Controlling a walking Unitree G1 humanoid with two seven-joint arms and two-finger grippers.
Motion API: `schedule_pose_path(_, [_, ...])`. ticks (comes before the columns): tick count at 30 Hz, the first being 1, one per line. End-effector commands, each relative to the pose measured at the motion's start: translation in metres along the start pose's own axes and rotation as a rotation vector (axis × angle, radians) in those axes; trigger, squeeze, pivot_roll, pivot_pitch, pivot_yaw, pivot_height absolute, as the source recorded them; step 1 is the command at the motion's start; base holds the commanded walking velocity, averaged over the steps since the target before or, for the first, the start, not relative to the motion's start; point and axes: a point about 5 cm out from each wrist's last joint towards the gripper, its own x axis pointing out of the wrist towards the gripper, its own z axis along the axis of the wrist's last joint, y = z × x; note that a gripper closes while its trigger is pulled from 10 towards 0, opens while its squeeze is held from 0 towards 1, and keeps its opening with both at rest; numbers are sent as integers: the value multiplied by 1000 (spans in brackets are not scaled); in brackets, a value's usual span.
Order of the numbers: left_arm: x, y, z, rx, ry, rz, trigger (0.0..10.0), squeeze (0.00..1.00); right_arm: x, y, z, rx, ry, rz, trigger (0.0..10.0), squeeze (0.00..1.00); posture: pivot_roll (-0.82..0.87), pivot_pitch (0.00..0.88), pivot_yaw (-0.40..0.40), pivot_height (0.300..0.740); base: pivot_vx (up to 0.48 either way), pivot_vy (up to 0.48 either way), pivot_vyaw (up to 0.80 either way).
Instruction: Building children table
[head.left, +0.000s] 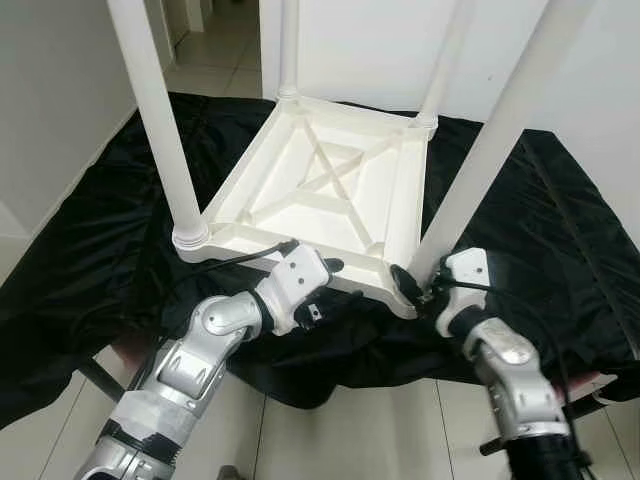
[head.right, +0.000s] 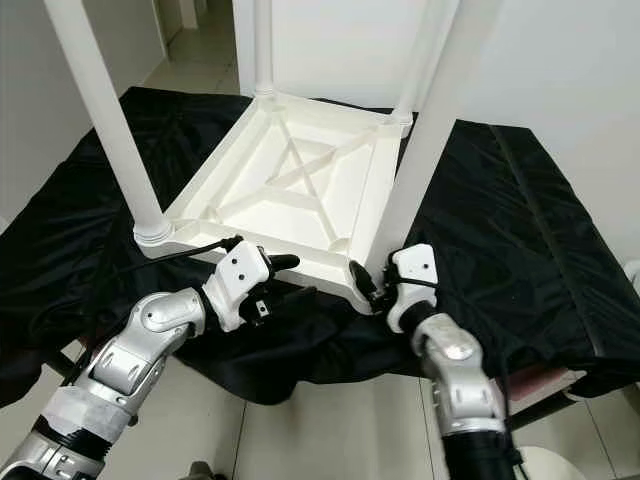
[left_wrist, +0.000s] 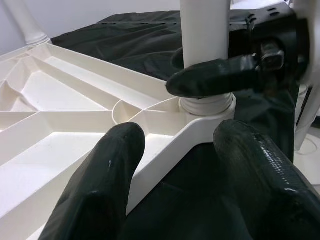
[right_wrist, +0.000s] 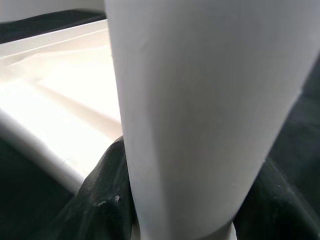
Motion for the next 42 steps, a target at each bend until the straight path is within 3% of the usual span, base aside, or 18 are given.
schedule_pose_path(1, [0, -6, -1, 12, 7, -49, 10000, 0, -5, -1, -11, -50, 69, -137, 10000, 0, -37, 60, -21, 740, 0, 0, 0])
schedule_pose_path(15, [-2, -7, -2, 7, 9, -33, 10000, 0, -1, 34, -17, 39, 115, -410, 10000, 0, -18, 60, -35, 740, 0, 0, 0])
schedule_pose_path(28, [-2, -6, -1, 10, 9, -36, 10000, 0, -5, 26, -14, 23, 102, -415, 10000, 0, -24, 62, -31, 740, 0, 0, 0])
schedule_pose_path(29, [-2, -7, -1, 10, 9, -36, 10000, 0, -5, 26, -14, 33, 99, -405, 10000, 925, -25, 64, -34, 740, 0, 0, 0])
schedule_pose_path(31, [-2, -7, -1, 10, 9, -36, 10000, 0, -5, 26, -14, 33, 99, -405, 10000, 925, -25, 64, -34, 740, 0, 0, 0])
schedule_pose_path(32, [-3, -7, -1, 9, 9, -34, 10000, 0, -6, 26, -12, 45, 87, -385, 10000, 1000, -25, 65, -36, 740, 0, 0, 0])
schedule_pose_path(35, [-3, -8, -1, 7, 9, -32, 10000, 0, -10, 23, -10, 32, 70, -368, 10000, 1000, -25, 66, -38, 740, 0, 0, 0])
schedule_pose_path(36, [-3, -8, -1, 7, 9, -30, 10000, 0, -11, 21, -10, 24, 68, -344, 10000, 718, -24, 68, -40, 740, 0, 0, 0])
schedule_pose_path(37, [-3, -8, -1, 7, 9, -30, 10000, 0, -11, 21, -10, 24, 68, -344, 10000, 718, -24, 68, -40, 740, 0, 0, 0])
schedule_pose_path(38, [-3, -7, -1, 6, 10, -29, 10000, 0, -13, 18, -11, 36, 66, -308, 10000, 0, -24, 68, -40, 740, 0, 0, 0])
schedule_pose_path(42, [-3, -7, -1, 7, 10, -27, 10000, 0, -15, 16, -11, 47, 61, -275, 10000, 0, -25, 68, -41, 740, 0, 0, 0])
